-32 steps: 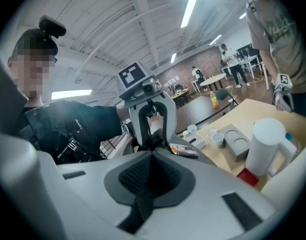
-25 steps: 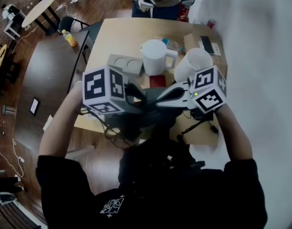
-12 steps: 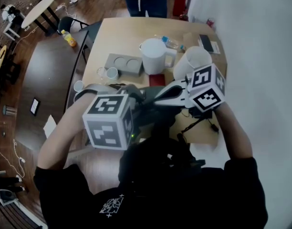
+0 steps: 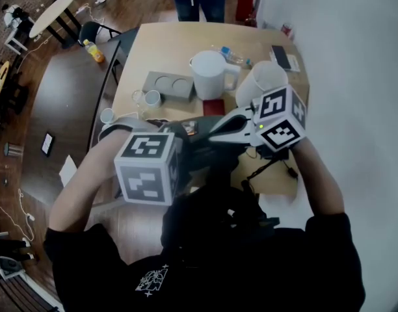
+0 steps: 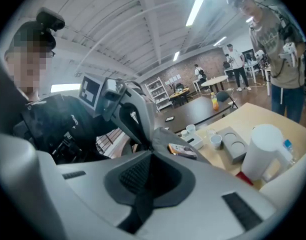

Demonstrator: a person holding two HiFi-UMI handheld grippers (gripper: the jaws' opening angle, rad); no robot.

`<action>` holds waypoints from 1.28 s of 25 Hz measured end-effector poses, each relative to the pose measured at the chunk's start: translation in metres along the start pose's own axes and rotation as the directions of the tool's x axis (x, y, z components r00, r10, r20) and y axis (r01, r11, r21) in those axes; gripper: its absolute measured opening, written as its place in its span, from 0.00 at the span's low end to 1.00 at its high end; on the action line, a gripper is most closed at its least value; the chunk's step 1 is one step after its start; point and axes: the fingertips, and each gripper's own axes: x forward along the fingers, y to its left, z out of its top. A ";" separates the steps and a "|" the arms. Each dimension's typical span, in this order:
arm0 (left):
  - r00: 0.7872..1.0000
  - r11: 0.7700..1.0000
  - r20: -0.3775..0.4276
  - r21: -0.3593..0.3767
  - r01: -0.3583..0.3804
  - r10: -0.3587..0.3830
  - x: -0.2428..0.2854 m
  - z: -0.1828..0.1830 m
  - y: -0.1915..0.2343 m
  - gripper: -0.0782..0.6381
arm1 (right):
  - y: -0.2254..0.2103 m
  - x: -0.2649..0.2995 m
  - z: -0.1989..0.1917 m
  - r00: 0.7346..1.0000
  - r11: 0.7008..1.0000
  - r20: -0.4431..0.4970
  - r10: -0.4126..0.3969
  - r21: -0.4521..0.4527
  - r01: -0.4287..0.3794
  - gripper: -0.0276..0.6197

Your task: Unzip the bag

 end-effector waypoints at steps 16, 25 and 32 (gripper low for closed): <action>0.774 0.552 0.626 -0.614 0.565 -0.096 -0.013 -0.014 0.015 0.12 | 0.011 -0.010 0.020 0.933 0.929 0.174 -0.316 -0.141 0.341 0.08; 0.623 0.294 0.781 -0.608 0.738 0.049 -0.022 -0.024 0.024 0.12 | 0.007 -0.017 0.018 0.899 0.918 0.251 -0.358 -0.083 0.389 0.08; 0.613 0.287 0.780 -0.621 0.729 0.127 -0.030 -0.040 0.027 0.12 | -0.003 -0.032 0.010 0.871 0.923 0.320 -0.372 0.028 0.384 0.08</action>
